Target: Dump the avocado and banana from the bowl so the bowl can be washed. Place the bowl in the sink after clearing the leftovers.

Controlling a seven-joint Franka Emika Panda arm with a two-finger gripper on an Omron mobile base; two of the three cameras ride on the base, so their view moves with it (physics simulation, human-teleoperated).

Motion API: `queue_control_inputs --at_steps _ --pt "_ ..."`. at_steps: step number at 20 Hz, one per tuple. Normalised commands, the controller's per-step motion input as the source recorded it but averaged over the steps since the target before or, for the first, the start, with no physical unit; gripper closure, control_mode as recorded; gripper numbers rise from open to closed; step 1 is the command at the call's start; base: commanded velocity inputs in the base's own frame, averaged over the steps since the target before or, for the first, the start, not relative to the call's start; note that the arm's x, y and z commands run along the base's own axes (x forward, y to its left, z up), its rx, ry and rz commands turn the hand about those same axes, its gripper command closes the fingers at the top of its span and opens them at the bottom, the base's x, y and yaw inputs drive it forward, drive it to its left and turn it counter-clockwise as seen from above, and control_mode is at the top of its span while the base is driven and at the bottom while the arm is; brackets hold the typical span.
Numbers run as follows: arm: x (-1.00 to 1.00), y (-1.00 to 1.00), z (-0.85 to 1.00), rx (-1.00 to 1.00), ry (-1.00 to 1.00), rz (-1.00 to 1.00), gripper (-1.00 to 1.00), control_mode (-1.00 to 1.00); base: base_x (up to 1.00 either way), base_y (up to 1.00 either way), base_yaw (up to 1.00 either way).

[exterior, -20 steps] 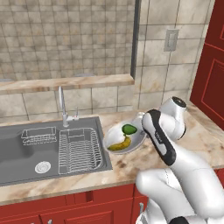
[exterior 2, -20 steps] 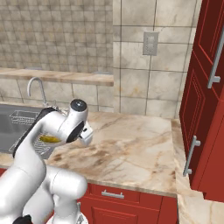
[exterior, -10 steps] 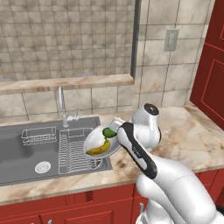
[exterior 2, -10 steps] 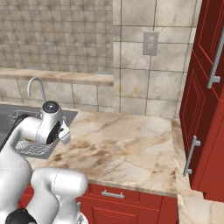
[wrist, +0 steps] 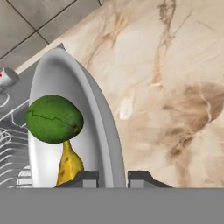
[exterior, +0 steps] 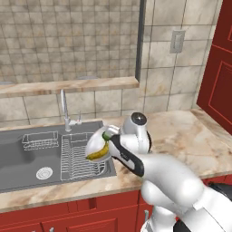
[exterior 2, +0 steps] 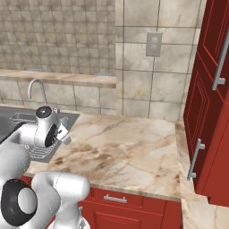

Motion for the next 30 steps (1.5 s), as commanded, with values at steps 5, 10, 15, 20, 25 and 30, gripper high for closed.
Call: queue_control_inputs --at_steps 5,10,15,20,25,30 --pt "0.4 0.09 0.0 -0.22 0.01 -0.01 1.0 -1.0 0.0 0.0 0.0" --pt "0.04 0.4 -0.04 -0.21 0.02 0.01 1.0 -1.0 0.0 0.0 0.0" --pt "0.02 0.33 -0.01 -0.18 0.03 0.02 1.0 -1.0 0.0 0.0 0.0" --pt "-0.05 0.19 0.0 -0.18 -0.05 0.0 1.0 -1.0 0.0 0.0 0.0" --pt "0.01 0.21 0.0 -0.18 0.03 0.0 1.0 -1.0 0.0 0.0 0.0" --pt "-0.01 0.2 0.0 -0.22 -0.03 0.0 1.0 -1.0 0.0 0.0 0.0"
